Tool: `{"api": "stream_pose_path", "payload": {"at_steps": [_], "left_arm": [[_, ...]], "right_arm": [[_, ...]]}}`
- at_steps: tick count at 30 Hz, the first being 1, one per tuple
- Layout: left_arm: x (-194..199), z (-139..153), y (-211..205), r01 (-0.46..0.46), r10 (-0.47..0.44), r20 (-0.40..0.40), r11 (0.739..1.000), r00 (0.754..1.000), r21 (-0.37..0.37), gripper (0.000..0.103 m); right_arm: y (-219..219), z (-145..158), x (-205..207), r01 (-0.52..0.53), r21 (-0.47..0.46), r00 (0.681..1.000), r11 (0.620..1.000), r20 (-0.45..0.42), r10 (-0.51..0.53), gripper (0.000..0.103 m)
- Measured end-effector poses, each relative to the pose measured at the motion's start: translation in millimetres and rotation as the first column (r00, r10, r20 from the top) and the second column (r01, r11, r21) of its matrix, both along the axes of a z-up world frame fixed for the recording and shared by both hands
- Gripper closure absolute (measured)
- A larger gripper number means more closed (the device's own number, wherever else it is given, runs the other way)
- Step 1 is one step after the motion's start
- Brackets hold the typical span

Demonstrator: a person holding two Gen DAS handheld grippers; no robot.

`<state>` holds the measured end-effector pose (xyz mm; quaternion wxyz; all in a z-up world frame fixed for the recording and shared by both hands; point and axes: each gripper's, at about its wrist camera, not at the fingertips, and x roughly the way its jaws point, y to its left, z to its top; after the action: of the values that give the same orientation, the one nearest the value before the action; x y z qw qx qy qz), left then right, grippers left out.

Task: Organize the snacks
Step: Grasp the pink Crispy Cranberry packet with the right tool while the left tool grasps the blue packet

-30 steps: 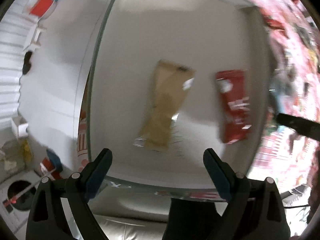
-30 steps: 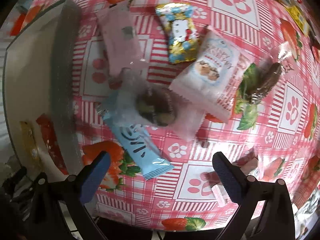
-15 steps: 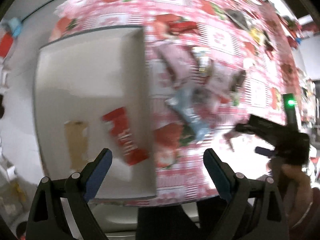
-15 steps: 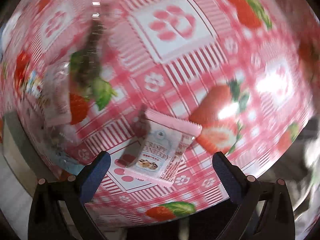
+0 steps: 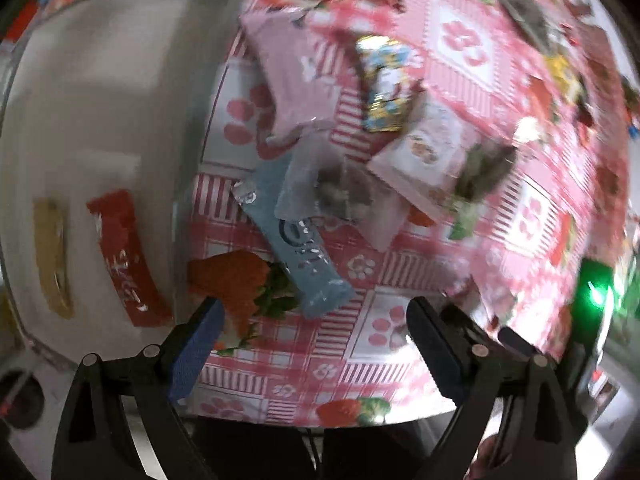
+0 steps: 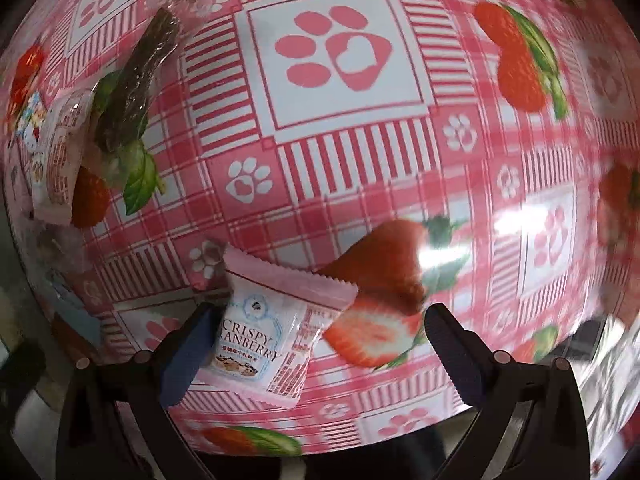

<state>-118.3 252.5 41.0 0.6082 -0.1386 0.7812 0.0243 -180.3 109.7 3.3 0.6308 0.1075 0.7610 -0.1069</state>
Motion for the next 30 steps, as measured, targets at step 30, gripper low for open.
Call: {"api": "stream_pose_path", "payload": {"at_steps": [30], "left_arm": [[2.0,-41.9,-18.7,-0.042,0.047,-0.036,0.992,0.998,0.118,0.005]], "right_arm": [[-13.4,-15.1,12.8,-0.032,0.061,0.999,0.998,0.005,0.032,0.000]]}}
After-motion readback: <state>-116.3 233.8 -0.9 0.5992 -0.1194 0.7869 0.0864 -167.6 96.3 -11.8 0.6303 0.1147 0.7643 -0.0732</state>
